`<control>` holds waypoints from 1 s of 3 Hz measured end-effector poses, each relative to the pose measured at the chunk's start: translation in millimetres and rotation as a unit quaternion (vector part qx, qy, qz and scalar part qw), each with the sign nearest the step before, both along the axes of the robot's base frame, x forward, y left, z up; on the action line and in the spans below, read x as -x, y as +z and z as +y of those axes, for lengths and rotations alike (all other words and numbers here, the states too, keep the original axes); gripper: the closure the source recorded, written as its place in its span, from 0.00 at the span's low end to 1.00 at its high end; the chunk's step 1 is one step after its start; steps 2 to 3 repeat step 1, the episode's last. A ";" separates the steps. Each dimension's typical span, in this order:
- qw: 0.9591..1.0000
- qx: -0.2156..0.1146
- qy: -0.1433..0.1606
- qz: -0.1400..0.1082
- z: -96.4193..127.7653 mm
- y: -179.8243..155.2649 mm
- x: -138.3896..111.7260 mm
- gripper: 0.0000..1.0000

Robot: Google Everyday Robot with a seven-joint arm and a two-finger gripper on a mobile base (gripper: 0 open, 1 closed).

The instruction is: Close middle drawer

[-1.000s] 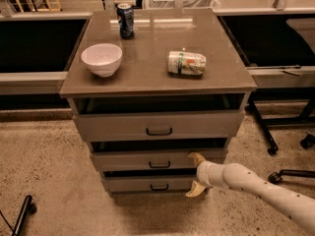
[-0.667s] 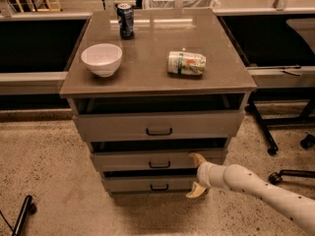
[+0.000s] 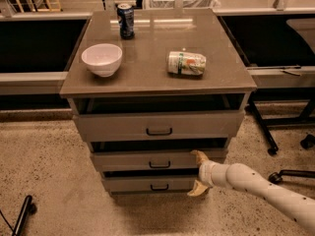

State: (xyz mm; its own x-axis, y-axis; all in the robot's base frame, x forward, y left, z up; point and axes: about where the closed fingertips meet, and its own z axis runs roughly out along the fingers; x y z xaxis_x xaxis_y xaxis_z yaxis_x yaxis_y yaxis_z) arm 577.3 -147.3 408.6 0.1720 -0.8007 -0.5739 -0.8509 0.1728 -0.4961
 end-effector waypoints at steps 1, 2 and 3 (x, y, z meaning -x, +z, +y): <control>0.999 -0.010 0.028 -0.011 7.3 8.7 5.6 0.00; 0.999 -0.010 0.028 -0.011 7.3 8.7 5.6 0.00; 0.999 -0.010 0.028 -0.011 7.3 8.7 5.6 0.00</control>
Offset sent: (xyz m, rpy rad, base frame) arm 0.0000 0.0000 0.0000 0.0000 0.0000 0.0000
